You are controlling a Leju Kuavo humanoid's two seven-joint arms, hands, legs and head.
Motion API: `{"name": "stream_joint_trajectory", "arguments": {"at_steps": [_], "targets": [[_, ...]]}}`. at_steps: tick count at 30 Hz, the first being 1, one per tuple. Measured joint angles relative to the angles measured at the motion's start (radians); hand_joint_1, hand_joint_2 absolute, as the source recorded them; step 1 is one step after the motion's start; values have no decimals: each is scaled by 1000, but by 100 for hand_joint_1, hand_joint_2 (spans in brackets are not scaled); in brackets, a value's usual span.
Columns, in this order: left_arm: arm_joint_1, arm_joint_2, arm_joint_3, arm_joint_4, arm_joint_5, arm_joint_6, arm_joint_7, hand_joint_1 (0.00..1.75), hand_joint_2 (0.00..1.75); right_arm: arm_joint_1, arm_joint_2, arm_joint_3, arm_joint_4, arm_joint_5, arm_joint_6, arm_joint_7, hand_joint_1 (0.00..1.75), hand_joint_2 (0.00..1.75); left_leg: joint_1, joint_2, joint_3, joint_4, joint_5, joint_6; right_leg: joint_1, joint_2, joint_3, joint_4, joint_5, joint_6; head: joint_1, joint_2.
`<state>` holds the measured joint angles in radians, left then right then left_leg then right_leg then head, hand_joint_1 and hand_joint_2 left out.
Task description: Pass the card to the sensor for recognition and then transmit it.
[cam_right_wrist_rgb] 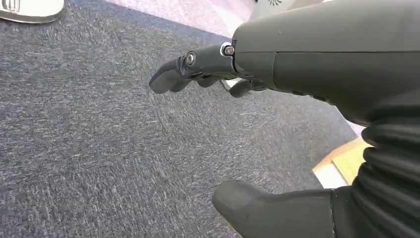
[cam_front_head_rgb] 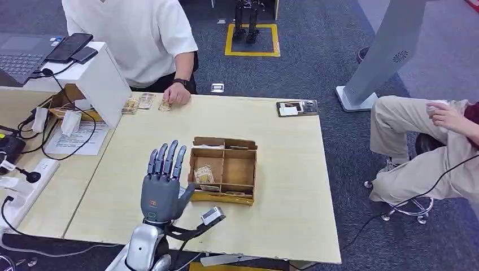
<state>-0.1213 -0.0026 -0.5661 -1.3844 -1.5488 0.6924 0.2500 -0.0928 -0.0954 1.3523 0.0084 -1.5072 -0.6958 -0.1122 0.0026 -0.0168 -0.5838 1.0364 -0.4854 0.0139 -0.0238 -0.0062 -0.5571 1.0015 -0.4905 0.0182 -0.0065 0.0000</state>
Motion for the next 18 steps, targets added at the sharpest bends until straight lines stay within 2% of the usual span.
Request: {"name": "stream_joint_trajectory", "arguments": {"at_steps": [1, 4, 7, 11, 18], "targets": [[-14, 8, -13, 14, 0, 0, 32, 0, 175, 0, 0, 0, 0, 3, 0, -3, 0, 175, 0, 0, 0, 0, 0, 0, 0, 0, 0, 0, 0, 0, 0, 0], [-83, 42, -117, 87, 0, 0, 208, 0, 175, -6, 0, 3, 0, 10, 0, -3, 0, 175, 0, 0, 0, 0, 0, 0, 0, 0, 0, 0, 0, 0, -1, 0], [-119, 58, -225, 151, 0, 0, 269, 0, 175, -7, 0, 7, 0, 14, 0, -3, 0, 175, 0, 0, 0, 0, 0, 0, 0, 0, 0, 0, 1, -1, 0, 0], [-141, 67, -315, 216, 0, 0, 282, 0, 175, -7, 0, 8, 0, 17, 0, -3, 0, 175, 0, 0, 0, 0, 0, 0, 0, 1, 0, 0, 0, -1, 0, 0], [-148, 71, -351, 273, 0, 0, 260, 0, 175, -8, 0, 9, 0, 18, 0, 5, 0, 175, 0, 0, -1, 0, 0, 0, 0, 0, -1, 0, 0, -1, 0, 0]]}}
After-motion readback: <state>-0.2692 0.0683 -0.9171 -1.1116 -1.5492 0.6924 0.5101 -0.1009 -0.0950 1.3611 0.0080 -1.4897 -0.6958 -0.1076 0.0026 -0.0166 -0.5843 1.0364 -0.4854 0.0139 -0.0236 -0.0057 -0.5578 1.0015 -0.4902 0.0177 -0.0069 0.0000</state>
